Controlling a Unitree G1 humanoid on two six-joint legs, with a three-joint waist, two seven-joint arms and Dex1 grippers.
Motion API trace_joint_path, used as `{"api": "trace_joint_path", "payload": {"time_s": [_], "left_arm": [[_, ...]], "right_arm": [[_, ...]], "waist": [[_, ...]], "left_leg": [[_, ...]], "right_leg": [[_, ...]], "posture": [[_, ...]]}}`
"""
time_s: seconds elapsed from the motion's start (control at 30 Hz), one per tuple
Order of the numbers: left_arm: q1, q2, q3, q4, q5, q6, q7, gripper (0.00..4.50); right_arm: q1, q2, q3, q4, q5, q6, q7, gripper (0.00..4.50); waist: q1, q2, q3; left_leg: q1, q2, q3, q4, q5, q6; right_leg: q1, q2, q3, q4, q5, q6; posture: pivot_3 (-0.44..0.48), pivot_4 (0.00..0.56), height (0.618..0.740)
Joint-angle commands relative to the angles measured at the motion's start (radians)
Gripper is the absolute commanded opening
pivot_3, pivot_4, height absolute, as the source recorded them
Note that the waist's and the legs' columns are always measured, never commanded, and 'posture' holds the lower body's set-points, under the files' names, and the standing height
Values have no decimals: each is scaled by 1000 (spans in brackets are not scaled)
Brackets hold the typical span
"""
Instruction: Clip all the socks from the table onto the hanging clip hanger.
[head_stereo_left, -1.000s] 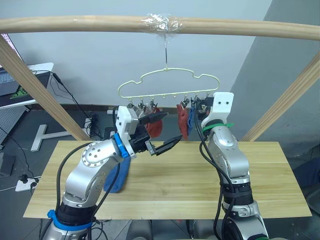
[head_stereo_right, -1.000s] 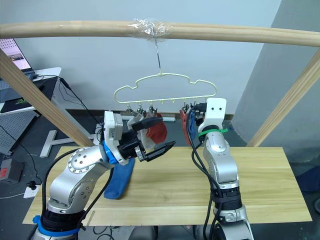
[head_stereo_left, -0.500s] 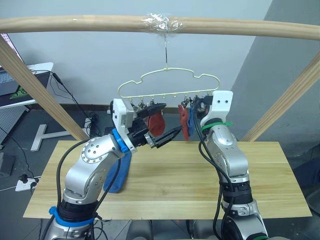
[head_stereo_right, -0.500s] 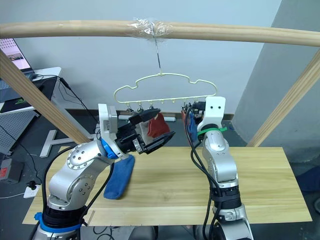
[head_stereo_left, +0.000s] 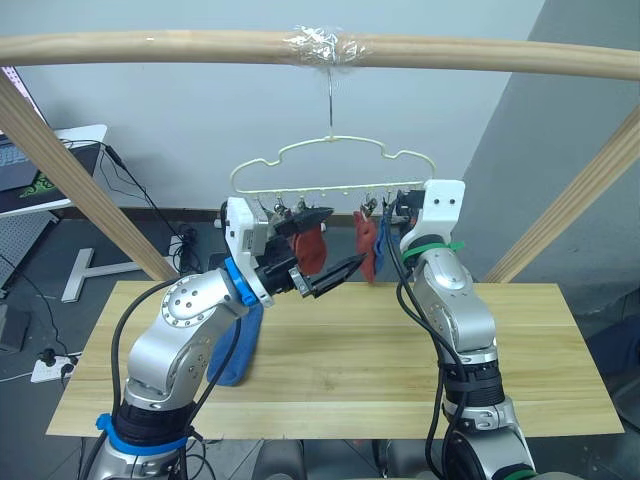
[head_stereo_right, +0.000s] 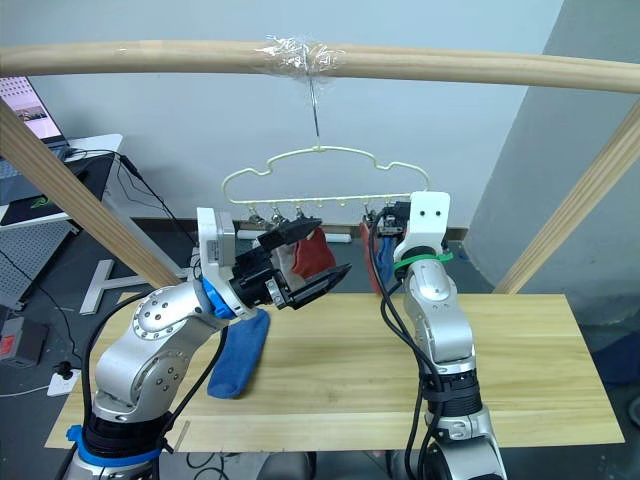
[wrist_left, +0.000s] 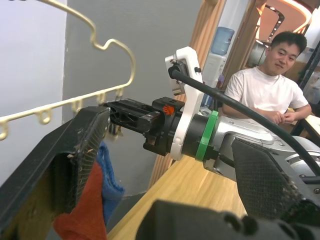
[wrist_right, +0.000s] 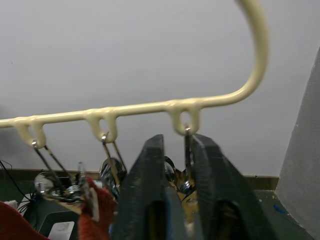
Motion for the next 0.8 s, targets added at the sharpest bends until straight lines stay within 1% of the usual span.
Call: {"api": "trace_joint_path", "payload": {"time_s": [0.03,0.13,0.23,0.3,0.33,0.47,0.6,0.67,0.8], "left_arm": [[4,4,11,-43,-8,-11,3,4500],[25,16,-2,-43,21,-21,2,4500],[65,45,-33,-25,98,-35,6,4500],[110,57,-36,13,148,-9,47,4500],[137,54,-19,45,166,12,84,4500],[178,47,23,121,195,42,148,4500],[272,146,53,405,357,-84,180,4500],[278,164,39,491,391,-131,169,4500],[227,148,34,665,455,-241,198,4500]], "right_arm": [[-4,-3,3,-29,0,-25,8,21],[6,-32,-2,-50,4,-13,32,21],[12,-82,-26,-75,25,26,77,21],[6,-152,-23,-98,46,118,150,21],[3,-175,-30,-114,71,167,179,21],[-5,-218,-45,-149,126,262,226,21],[2,-264,-54,-212,169,349,272,21],[2,-276,-54,-225,177,368,277,21],[2,-290,-59,-234,182,385,275,21]], "waist": [[0,0,0],[0,0,0],[0,0,0],[0,0,0],[1,0,0],[0,0,1],[-1,1,1],[-1,1,1],[20,0,3]], "left_leg": [[0,0,0,0,0,0],[0,0,0,0,0,0],[0,0,0,0,0,0],[0,0,0,-1,0,0],[0,0,1,-1,0,0],[1,1,0,-1,0,0],[1,1,1,-1,0,0],[1,1,1,-3,0,0],[0,1,1,-4,0,0]], "right_leg": [[0,0,0,0,0,0],[0,0,0,0,0,0],[0,0,0,-1,0,0],[0,0,0,-1,0,0],[0,0,1,-2,0,0],[0,0,0,-2,-1,-2],[1,0,1,-4,-1,-2],[0,0,1,-5,-2,-3],[0,0,0,-6,-2,-3]], "posture": [[157,171,740],[154,172,740],[149,172,740],[140,173,740],[140,173,740],[124,177,740],[125,180,740],[127,180,740],[126,176,740]]}}
